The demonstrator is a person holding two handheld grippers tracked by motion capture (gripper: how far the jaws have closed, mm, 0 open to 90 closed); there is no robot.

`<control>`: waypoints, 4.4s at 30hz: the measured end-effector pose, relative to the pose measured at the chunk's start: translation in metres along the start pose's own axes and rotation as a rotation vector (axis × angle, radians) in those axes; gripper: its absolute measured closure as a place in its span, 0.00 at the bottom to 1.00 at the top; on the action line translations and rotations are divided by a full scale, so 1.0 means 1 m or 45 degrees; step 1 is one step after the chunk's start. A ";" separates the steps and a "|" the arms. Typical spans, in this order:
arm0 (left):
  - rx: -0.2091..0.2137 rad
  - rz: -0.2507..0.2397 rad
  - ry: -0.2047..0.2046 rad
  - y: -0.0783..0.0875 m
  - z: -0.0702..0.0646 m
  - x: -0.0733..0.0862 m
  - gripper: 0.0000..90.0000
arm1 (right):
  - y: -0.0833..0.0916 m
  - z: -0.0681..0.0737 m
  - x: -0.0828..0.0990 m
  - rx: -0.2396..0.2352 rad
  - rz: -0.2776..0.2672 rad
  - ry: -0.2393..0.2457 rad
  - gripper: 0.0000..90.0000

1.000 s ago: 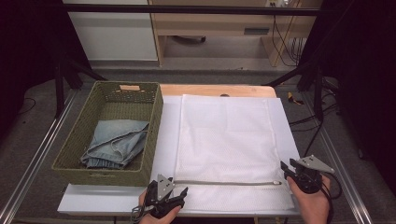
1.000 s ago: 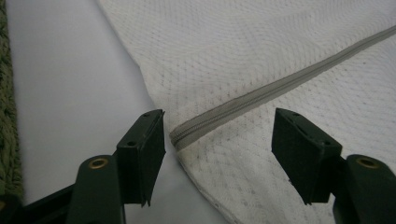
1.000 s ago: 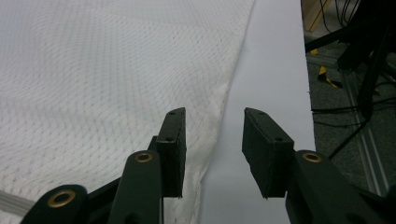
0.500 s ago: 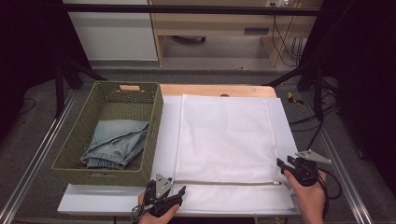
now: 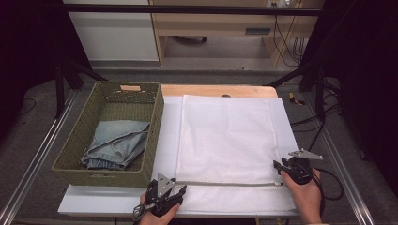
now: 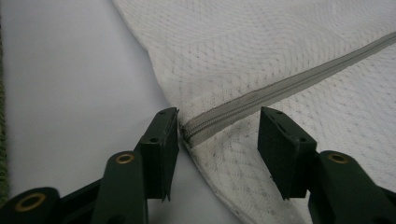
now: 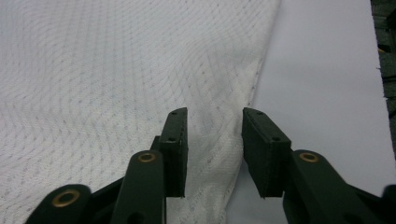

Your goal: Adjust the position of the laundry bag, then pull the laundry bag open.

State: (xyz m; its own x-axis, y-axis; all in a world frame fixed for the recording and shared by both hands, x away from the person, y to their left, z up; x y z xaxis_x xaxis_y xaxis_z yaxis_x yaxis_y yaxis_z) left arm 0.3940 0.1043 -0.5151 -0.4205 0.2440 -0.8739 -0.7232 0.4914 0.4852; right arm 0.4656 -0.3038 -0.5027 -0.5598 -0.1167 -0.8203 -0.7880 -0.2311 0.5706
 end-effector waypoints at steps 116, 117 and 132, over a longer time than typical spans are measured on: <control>0.269 -0.221 0.021 0.020 -0.019 -0.023 0.15 | 0.061 0.029 0.037 -0.190 0.029 0.129 0.57; 0.264 -0.223 0.025 0.020 -0.018 -0.023 0.15 | 0.060 0.029 0.037 -0.192 0.032 0.123 0.57; 0.272 -0.218 0.043 0.020 -0.017 -0.023 0.16 | 0.052 0.039 0.039 -0.159 0.092 0.254 0.67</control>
State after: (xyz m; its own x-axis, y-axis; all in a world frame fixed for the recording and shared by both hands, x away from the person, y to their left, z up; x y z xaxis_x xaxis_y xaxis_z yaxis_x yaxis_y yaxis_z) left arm 0.3799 0.0944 -0.4852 -0.3231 0.1159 -0.9393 -0.6551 0.6889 0.3103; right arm 0.3926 -0.2832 -0.5039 -0.5424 -0.3230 -0.7755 -0.7028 -0.3312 0.6295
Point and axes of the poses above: each handheld gripper's, and its own axes: y roughly backward along the jaws, x roughly out of its underside, z roughly to its left, the point moved 4 cm from there along -y, roughly forward along the jaws, and after that the axes turned 8 degrees about -z, right-handed, at the moved point
